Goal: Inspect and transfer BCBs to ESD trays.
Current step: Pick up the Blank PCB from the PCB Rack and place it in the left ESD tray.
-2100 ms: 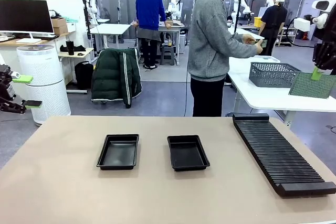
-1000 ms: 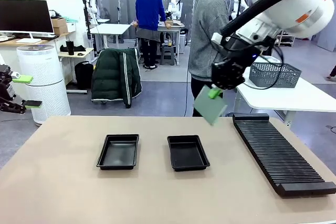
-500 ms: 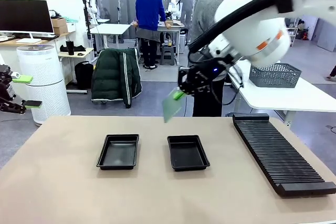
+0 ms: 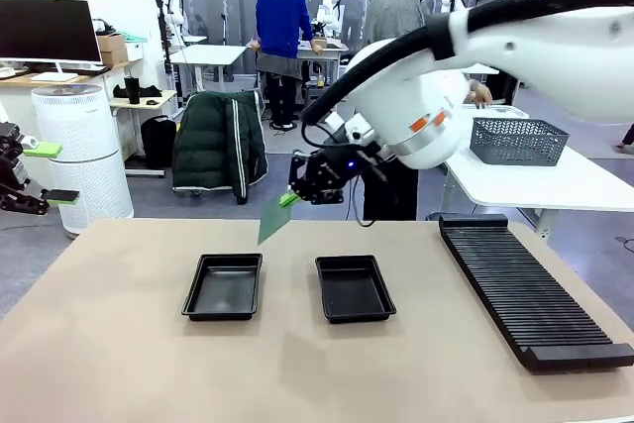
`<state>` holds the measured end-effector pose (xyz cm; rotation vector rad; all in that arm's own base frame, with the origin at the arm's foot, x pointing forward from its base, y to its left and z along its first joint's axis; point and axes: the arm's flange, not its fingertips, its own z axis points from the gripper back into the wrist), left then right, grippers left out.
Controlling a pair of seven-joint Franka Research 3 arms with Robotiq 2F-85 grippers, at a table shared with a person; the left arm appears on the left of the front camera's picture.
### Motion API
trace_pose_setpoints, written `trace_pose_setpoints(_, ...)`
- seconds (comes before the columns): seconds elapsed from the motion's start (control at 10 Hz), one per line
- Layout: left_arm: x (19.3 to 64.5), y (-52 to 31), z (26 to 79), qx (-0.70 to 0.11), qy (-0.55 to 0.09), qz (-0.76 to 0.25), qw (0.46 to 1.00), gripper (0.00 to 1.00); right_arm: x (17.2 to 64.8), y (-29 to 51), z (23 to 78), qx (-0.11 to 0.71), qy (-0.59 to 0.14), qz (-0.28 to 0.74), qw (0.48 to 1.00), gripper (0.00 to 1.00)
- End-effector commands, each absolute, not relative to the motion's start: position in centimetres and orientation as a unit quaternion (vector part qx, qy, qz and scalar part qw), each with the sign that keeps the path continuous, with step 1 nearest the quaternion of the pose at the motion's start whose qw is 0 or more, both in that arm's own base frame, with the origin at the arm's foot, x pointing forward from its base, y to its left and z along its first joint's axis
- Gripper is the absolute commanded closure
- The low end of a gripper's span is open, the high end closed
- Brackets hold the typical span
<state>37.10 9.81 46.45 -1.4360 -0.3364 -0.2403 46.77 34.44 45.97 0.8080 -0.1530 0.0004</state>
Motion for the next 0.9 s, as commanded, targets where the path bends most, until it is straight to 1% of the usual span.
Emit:
trace_pose_setpoints(0.0, 36.9, 9.8, 46.5, -0.657, -0.154, -0.109, 0.73, 0.0, 48.1, 37.0, 43.9, 0.422, -0.076, 0.002, 0.903, 0.98)
trace_pose_setpoints(0.4, 36.9, 9.8, 46.5, -0.657, -0.154, -0.109, 0.73, 0.0, 49.1, 41.4, 39.1, 0.418, -0.052, -0.005, 0.907, 0.98)
trace_pose_setpoints(0.8, 36.9, 9.8, 46.5, -0.657, -0.154, -0.109, 0.73, 0.0, 49.6, 43.4, 35.4, 0.412, -0.045, -0.019, 0.91, 0.98)
